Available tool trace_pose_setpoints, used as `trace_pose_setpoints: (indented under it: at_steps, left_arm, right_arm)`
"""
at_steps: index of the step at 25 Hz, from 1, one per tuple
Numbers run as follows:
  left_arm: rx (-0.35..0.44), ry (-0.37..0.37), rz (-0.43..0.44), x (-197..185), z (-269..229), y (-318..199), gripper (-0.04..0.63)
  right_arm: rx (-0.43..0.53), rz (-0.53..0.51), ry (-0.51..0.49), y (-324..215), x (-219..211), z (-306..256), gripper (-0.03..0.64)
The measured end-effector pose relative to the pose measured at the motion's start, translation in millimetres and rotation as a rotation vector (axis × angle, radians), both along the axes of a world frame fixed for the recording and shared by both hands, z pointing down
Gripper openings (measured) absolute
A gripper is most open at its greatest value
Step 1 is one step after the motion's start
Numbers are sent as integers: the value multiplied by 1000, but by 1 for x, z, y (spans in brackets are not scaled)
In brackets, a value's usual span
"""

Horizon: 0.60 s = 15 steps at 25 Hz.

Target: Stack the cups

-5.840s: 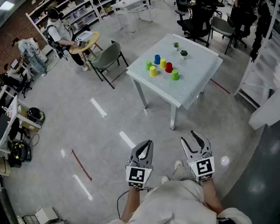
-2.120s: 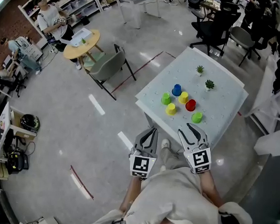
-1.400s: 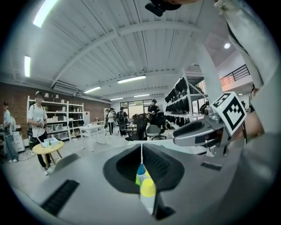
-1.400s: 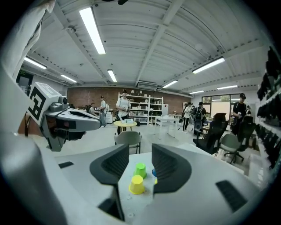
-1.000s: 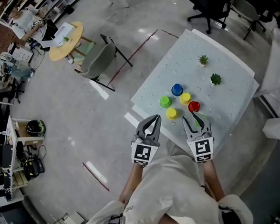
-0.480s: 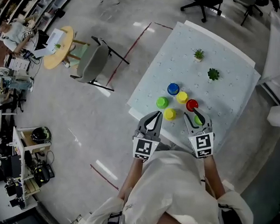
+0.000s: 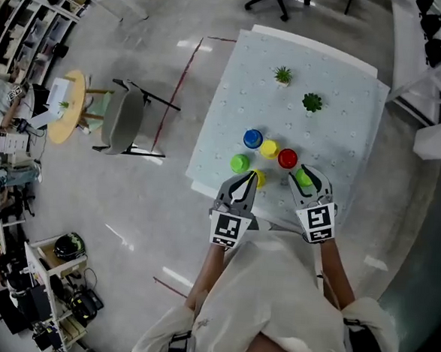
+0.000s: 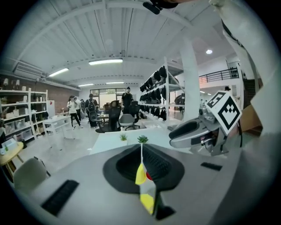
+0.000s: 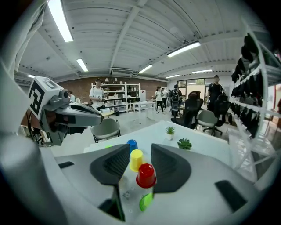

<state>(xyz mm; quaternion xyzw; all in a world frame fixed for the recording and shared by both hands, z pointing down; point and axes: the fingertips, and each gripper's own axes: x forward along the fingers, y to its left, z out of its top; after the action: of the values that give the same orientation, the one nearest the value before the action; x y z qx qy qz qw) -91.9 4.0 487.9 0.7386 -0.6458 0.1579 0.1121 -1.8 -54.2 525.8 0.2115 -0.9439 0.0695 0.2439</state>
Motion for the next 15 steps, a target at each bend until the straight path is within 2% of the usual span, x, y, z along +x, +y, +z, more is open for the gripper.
trace_pose_setpoints:
  at_steps: [15]
  left_arm:
    - [-23,84,355,8,23,-25,20]
  right_arm:
    - [-7,370,97,-2,28,21,153]
